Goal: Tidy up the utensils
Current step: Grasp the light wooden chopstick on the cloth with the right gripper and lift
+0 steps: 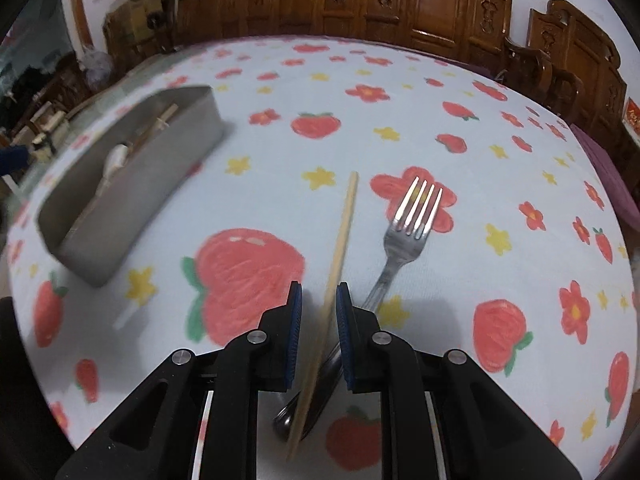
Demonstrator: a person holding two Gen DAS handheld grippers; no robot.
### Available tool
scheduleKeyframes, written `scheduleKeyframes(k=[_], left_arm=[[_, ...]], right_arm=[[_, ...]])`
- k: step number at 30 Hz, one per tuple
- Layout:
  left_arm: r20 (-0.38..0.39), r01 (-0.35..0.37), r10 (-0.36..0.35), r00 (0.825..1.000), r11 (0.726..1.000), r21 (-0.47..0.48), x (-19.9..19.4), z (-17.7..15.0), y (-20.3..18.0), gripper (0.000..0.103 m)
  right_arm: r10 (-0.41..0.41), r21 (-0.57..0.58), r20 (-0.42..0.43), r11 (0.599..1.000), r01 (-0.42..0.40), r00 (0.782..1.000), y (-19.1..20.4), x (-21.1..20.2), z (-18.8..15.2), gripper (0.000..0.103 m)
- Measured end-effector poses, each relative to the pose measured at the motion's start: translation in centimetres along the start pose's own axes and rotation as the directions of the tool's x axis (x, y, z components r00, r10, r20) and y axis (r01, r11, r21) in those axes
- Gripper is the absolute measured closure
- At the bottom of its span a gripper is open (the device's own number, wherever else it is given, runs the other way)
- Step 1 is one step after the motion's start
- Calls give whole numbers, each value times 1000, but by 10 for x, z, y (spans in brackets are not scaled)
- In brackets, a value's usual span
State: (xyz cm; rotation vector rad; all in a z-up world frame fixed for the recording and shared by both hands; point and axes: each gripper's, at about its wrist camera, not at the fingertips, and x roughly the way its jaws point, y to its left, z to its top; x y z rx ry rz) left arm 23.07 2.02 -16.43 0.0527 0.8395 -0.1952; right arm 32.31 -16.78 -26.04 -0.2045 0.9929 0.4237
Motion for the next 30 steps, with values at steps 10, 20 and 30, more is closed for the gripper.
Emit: scheduleKeyframes(k=[10,20,30], left_arm=[[-9,-3,3,1000,1000,7,0,-3,-6,11],[-17,17,-16,1000,999,30,12,-2,-30,11],[-52,57,-54,997,997,54,52,8,-79,11]], right_arm=[[-20,0,-22,1000,20,1000,1,4,2,96],[38,42,68,998,-41,997,-18,-51,-4,97],[-84,76,60,994,79,995,-84,-86,-54,97]])
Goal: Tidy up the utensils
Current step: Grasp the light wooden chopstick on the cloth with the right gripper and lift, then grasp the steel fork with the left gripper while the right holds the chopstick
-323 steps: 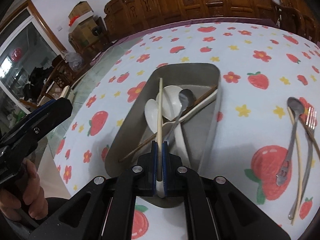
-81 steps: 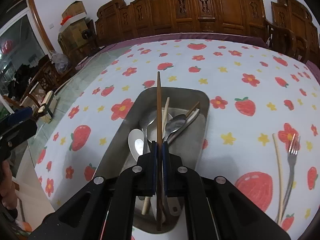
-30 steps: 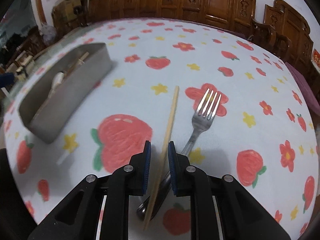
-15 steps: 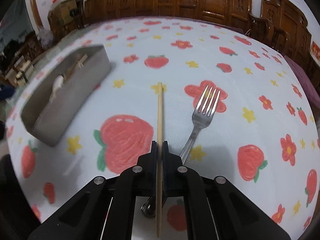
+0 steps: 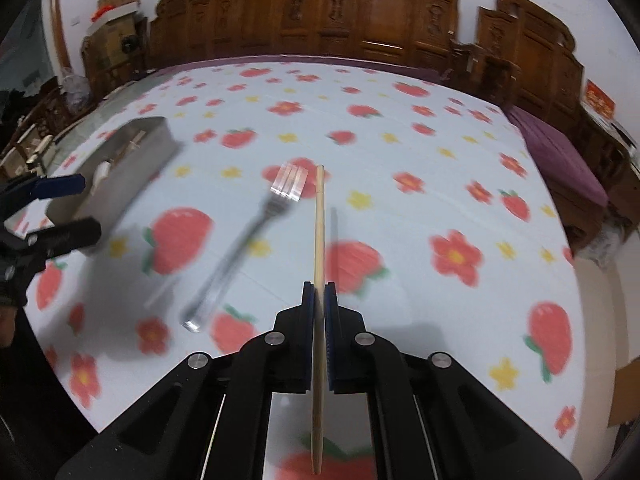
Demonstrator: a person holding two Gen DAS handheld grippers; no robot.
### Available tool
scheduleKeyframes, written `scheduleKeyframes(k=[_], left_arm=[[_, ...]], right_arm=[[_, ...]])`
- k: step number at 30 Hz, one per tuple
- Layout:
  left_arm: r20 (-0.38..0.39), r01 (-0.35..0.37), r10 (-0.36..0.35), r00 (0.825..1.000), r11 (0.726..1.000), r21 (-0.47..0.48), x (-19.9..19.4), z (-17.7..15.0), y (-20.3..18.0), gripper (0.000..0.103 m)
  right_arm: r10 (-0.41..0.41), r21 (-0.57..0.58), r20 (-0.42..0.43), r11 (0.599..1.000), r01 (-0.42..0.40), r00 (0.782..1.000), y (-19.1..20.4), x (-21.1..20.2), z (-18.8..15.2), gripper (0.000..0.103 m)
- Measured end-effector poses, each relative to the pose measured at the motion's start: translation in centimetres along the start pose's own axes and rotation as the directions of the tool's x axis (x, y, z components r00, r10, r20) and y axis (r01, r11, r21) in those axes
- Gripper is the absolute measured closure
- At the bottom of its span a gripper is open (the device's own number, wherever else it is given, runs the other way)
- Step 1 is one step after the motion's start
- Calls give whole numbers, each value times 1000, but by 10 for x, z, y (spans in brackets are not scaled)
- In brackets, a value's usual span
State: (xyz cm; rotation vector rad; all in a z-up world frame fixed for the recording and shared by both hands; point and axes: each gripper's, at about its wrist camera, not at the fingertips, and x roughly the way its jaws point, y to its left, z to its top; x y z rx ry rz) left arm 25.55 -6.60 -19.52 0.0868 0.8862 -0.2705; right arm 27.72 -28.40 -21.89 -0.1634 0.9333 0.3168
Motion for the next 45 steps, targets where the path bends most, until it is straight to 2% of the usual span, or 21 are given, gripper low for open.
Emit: scheduleKeyframes(k=[8,20,23,27,31,33,35,41,45], left_arm=[[-38,-14,15,999,999,36,39,14,-35,11],[-125,-2,11,992,997,79,91,33,-69,50],[-138,-1,11,990,997,72,99,34,-72,53],[-164,-10,19,986,998,57,108,34,-71,69],[-166,-16,23,986,999,48,110,34,-69,71],[-165,-17,25,986,999,48,111,35,-68,85],[-171,-4,11,985,999,43,111,35,-67,94],[-180,0,12,984,998,64,102,29,-64,97],[-160,7,2,987,999,51,89,27,-56,97]], right_arm=[[-46,17,-14,999,47,999,-28,4,-26,97],[-43,63,-16,997,44,999,-45,8,-28,97],[-40,62,-11,997,41,999,-43,7,-27,97],[-34,60,-6,998,35,999,-41,6,-26,97],[-33,56,-3,998,33,999,-39,4,-25,97],[-31,53,-1,998,31,1000,-37,3,-25,97],[-29,53,0,998,29,1000,-35,3,-24,97],[-11,47,16,999,10,1000,-27,-4,-19,97],[3,33,38,999,-4,999,-17,-12,-13,97]])
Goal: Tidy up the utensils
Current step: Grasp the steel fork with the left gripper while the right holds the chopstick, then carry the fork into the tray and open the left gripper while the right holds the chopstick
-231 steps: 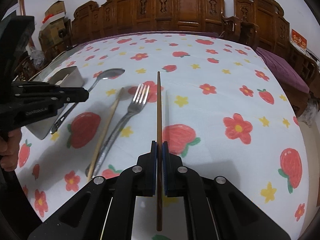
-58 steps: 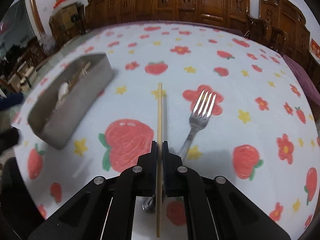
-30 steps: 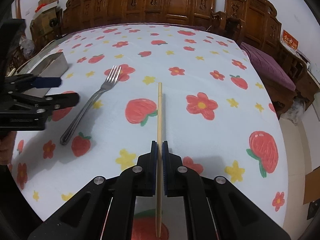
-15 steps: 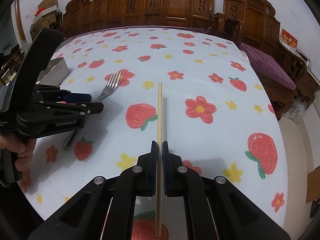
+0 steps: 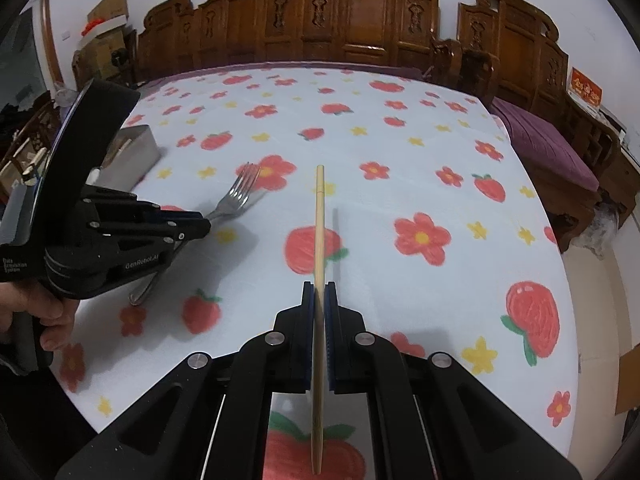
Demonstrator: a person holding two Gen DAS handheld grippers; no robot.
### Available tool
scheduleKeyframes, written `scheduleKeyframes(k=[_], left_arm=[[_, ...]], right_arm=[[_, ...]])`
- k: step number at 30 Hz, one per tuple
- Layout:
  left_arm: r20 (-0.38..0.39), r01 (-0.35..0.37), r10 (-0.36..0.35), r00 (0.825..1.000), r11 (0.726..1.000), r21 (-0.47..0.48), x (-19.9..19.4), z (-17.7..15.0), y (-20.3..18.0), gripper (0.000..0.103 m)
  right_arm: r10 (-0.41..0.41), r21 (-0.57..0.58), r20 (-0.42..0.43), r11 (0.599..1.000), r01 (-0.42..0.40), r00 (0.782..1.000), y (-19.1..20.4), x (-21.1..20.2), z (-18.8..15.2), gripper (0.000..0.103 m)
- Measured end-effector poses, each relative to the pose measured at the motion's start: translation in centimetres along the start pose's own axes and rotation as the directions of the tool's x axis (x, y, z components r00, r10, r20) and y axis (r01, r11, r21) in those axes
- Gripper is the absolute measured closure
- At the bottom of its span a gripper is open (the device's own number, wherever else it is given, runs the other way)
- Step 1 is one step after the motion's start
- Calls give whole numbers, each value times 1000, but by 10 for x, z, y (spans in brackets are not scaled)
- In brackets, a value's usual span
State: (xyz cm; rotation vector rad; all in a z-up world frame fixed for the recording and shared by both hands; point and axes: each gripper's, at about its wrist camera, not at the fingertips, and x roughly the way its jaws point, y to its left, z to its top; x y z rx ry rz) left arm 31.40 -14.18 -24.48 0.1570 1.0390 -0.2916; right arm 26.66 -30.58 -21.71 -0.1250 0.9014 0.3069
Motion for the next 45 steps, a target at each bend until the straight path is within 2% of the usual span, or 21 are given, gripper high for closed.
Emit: scheduleKeyframes(k=[13,27,35,45], left_arm=[[106,-9,10,994,1000,-11,-70,-1,39,97],[195,-43,54,979,997,-65,-134,-12,94,97],[210,-64,84,974,993,-99,-146,-21,122,97],[176,-97,128,976,980,-171,-131,-27,172,97]], right_arm=[[32,-36,44,999,-30,999,44,-14,24,97],[76,-73,90,995,-69,993,103,-27,52,97],[96,-92,102,992,-86,990,127,-32,60,97],[119,-104,100,989,-108,988,148,-25,71,97]])
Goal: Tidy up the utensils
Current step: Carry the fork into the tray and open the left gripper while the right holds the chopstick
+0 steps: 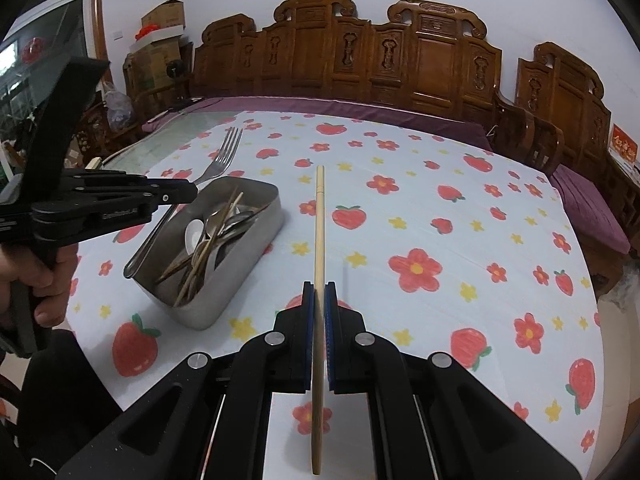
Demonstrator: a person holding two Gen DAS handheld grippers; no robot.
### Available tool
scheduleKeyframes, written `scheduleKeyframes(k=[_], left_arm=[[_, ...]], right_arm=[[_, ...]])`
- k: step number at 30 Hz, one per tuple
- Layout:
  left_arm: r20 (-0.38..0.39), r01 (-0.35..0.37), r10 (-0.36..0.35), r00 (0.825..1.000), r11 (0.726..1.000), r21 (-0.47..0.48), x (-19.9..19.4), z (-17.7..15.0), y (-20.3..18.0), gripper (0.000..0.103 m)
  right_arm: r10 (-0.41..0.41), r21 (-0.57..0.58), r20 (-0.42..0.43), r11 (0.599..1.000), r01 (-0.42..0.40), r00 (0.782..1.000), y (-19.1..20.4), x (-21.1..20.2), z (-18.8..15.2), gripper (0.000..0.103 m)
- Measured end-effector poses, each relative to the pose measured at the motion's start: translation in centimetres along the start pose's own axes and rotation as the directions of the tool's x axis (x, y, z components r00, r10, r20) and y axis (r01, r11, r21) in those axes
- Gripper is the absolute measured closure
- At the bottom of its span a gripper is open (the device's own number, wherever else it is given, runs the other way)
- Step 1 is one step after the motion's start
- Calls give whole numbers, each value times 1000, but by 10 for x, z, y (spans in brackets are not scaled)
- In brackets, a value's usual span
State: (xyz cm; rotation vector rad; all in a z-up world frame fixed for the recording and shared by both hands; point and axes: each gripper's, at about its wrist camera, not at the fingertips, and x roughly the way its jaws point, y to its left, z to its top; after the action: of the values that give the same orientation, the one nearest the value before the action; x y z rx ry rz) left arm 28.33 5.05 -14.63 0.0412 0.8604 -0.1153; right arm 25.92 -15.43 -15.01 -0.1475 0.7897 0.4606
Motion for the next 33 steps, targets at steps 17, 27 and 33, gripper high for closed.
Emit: scheduleKeyframes(k=[17,27,33], left_arm=[[-96,-43,38,995,997,-57,65,-13,39,97],[-143,-38,28,989,997,-61,86,-23,39,97],[-123,-18,11,992,998,-55,70,-19,43,94]], right_arm=[[13,13,-42,1000,-12,999,0,27,-4,97],[20,8,-59,1000,-20,998,0,40,-8,97],[15,-5,-61,1000,-15,998,8,40,-5,97]])
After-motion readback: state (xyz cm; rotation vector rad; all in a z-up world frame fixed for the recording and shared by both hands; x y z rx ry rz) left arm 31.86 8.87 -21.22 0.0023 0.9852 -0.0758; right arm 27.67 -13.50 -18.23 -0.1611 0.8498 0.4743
